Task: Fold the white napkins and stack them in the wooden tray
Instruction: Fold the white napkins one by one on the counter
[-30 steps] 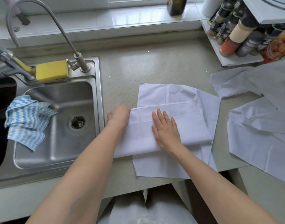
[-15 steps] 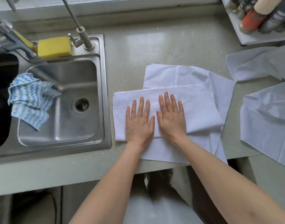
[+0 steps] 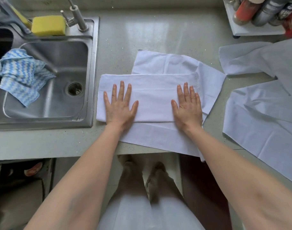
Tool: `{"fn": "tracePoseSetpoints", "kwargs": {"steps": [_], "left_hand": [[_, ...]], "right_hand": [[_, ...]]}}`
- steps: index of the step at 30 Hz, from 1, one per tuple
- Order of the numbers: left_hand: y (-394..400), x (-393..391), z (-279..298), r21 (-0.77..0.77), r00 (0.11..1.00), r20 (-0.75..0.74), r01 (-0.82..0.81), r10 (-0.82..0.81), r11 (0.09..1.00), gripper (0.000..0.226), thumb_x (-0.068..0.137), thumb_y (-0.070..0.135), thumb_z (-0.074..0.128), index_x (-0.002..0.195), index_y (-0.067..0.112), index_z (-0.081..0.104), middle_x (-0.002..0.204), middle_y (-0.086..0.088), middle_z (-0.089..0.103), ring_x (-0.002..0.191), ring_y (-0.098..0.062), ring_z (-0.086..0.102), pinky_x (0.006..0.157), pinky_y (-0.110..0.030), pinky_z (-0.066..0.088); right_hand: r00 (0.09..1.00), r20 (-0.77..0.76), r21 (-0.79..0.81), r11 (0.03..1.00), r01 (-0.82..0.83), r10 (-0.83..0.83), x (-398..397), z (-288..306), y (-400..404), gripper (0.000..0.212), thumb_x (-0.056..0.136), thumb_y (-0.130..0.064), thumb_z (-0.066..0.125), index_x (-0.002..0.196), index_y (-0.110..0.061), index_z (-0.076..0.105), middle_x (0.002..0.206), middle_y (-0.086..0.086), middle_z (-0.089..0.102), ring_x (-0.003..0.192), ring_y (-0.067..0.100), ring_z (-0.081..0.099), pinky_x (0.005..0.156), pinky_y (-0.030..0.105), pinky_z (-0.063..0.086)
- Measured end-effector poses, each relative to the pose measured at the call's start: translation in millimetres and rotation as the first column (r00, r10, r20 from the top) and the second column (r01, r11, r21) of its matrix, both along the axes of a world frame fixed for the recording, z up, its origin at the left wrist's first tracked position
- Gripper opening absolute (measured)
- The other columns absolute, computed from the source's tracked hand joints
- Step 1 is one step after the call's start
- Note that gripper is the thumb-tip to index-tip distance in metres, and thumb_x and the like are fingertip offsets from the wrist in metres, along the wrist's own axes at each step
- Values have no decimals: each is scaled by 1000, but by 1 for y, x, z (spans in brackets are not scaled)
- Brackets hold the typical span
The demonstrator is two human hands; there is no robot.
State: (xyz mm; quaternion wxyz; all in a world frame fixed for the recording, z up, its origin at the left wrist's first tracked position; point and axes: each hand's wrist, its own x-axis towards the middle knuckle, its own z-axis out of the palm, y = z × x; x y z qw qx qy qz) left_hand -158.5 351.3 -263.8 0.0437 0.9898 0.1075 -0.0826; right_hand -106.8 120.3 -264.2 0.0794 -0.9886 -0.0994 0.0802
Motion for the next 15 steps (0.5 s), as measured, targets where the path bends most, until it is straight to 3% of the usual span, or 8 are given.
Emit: {"fn": "tracePoseSetpoints", "kwargs": {"steps": [4, 7, 10, 13, 15], "left_hand": [[4, -19, 1, -11, 986, 31, -165, 166, 986, 64, 97, 53, 8, 153, 25, -8, 161, -1, -13, 148, -20, -11, 119, -47, -6], [6, -24, 6, -23, 979, -32, -202, 201, 979, 67, 97, 54, 8, 152, 22, -12, 160, -5, -17, 147, -24, -15, 118, -48, -9], [11, -9, 18, 7, 999, -39, 26, -25, 1000, 79, 94, 61, 23, 152, 20, -12, 158, -10, -20, 145, -29, -19, 114, -47, -15], [17, 18, 37, -62, 911, -124, 388, -393, 920, 96, 84, 68, 46, 153, 24, -5, 160, -4, -15, 146, -26, -19, 117, -44, -10], [14, 32, 45, -147, 870, -233, 409, -434, 900, 106, 78, 69, 57, 153, 25, -4, 160, 1, -15, 146, -25, -19, 118, -44, -6]], "right_hand": [[1000, -10, -19, 1000, -19, 19, -1, 2, 2, 60, 100, -46, 16, 153, -25, -3, 160, -2, -11, 147, 16, -12, 118, 32, -12], [998, -57, -28, 999, -24, 22, 1, 6, 1, 60, 100, -46, 15, 153, -25, -7, 160, -2, -15, 146, 15, -15, 118, 33, -12], [986, -164, 6, 999, -41, 42, 6, 13, 0, 62, 101, -45, 21, 152, -25, -7, 159, 0, -18, 146, 16, -18, 118, 34, -13], [979, -206, 110, 994, 23, 0, 13, 28, -5, 67, 98, -41, 39, 153, -21, 7, 160, 6, -9, 147, 19, -12, 118, 33, -10], [981, -139, 173, 973, 155, -132, 16, 36, -9, 70, 95, -38, 50, 152, -15, 15, 160, 11, 3, 148, 22, 0, 118, 34, -2]]}}
